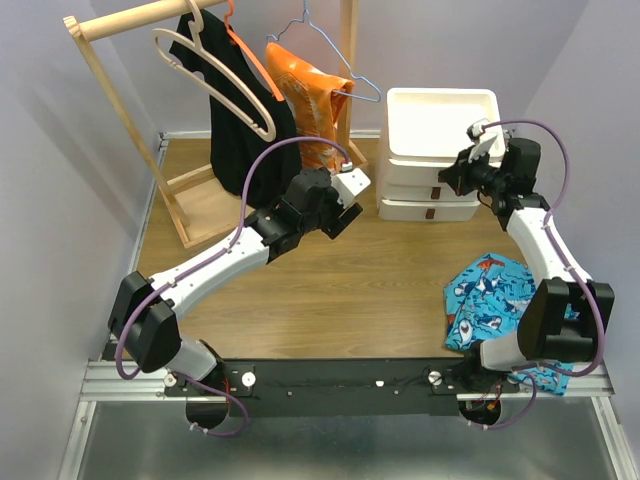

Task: Sort the stationery into containers
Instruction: Close the drawer in the storage box.

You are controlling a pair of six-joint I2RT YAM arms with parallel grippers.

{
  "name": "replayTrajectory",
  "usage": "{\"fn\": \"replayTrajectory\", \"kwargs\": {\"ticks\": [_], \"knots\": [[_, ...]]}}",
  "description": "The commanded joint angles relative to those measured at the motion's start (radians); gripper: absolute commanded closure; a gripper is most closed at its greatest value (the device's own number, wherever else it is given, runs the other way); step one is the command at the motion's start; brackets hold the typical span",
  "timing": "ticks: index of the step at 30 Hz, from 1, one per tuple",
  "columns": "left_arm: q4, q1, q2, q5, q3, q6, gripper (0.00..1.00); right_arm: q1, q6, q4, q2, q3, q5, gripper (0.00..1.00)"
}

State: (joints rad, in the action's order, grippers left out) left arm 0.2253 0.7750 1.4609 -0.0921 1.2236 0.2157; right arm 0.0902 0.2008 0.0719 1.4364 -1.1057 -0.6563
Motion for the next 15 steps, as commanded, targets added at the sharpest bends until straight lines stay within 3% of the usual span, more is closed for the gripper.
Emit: {"fn": "replayTrajectory", "kwargs": {"ticks": [1,5,10,15], "knots": [[-0.023,-0.014,-0.005,0.011,-0.026,-0.013,0.19,-0.023,0.015,-0.041,0.015,-0.031,0.031,0.96],[-0.011,-0.022,-0.013,0.014,-0.019,-0.015,0.19,-0.021,0.058,0.052,-0.037,-0.010,0.014,0.96],[-0.007,-0.031,-0.024,0.017,-0.030,-0.021,0.19,-0.067,0.299,0.232,-0.149,0.134,0.012,0.96],[-0.015,-0.042,-0.024,0.018,-0.052,-0.027,0.19,-0.089,0.506,0.305,-0.148,0.219,0.041,0.98]]}}
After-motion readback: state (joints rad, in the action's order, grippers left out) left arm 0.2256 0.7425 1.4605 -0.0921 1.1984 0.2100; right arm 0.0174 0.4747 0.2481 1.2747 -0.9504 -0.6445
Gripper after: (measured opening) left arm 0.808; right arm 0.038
